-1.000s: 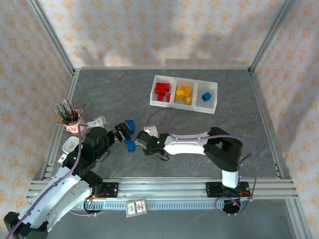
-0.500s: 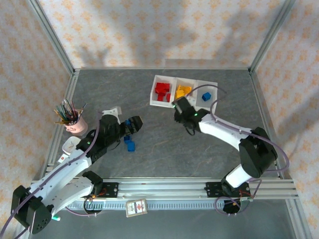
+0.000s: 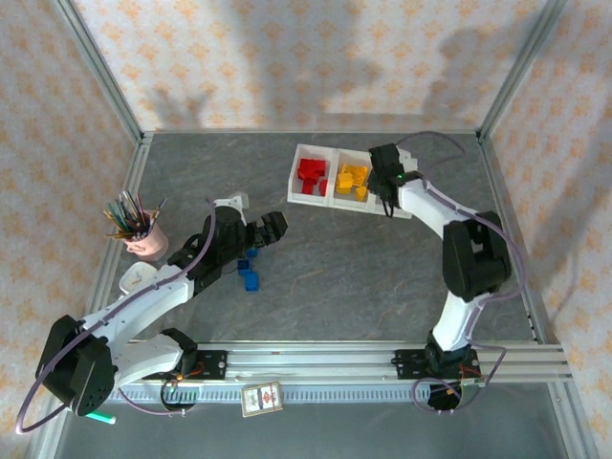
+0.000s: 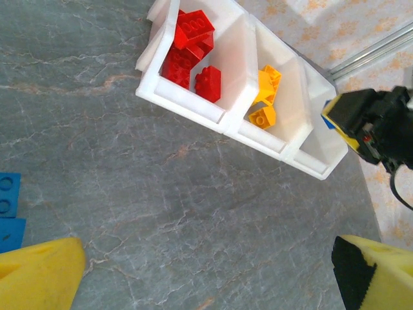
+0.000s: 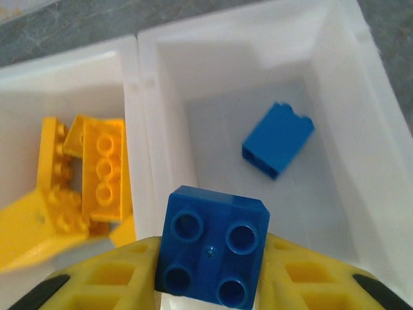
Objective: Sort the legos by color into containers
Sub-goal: Place the lego in the container, then pick up the lego from the bottom-center of the table.
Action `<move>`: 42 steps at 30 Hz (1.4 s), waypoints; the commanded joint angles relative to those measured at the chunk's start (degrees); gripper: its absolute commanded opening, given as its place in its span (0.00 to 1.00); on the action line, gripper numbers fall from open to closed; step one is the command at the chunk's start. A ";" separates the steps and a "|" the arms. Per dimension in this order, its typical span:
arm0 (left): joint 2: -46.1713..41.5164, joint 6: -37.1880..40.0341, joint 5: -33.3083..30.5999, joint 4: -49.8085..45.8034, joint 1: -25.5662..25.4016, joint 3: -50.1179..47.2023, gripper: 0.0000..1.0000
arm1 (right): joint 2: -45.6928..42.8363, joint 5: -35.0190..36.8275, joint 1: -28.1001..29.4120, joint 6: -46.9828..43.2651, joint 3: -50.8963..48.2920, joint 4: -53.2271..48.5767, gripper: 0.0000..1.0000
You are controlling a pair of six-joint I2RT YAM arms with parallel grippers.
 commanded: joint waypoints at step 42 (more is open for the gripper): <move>-34.92 -5.33 -17.63 -26.92 0.34 -6.28 0.99 | -0.46 -3.33 45.01 11.10 -3.91 -0.23 0.85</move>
